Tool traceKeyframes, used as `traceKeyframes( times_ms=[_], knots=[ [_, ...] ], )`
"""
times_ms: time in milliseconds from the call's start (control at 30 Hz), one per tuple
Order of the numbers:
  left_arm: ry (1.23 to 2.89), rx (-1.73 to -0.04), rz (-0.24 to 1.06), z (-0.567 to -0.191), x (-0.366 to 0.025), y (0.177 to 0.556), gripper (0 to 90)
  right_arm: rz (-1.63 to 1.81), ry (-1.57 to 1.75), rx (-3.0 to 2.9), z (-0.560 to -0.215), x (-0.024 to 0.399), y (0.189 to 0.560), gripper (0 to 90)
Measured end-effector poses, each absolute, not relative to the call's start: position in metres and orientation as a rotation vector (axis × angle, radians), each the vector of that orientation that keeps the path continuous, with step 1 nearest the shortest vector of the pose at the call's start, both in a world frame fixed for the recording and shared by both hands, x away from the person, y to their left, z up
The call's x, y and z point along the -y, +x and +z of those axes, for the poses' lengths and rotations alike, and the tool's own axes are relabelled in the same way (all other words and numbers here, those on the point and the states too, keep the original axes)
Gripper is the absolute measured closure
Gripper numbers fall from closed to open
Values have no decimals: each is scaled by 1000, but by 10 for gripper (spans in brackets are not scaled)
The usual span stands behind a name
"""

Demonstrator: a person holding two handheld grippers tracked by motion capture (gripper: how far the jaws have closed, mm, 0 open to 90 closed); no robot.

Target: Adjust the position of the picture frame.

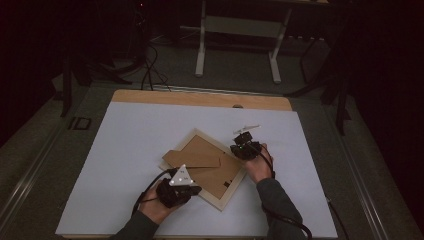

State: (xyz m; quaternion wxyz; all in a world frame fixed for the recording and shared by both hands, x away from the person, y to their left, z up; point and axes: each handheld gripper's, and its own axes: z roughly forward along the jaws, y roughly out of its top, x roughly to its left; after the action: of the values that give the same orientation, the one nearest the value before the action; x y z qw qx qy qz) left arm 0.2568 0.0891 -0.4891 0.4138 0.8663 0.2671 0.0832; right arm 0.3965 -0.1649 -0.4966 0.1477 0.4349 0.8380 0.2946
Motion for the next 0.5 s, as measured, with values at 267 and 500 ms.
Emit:
traceKeyframes(
  times_ms=[267, 500],
  knots=[
    [2103, -772, 309, -465, -125, 291, 900, 915, 1261, -2426, -492, 187, 371, 900],
    [2049, -891, 384, -461, -156, 318, 900, 912, 1268, -2443, -492, 204, 350, 900]
  ],
)
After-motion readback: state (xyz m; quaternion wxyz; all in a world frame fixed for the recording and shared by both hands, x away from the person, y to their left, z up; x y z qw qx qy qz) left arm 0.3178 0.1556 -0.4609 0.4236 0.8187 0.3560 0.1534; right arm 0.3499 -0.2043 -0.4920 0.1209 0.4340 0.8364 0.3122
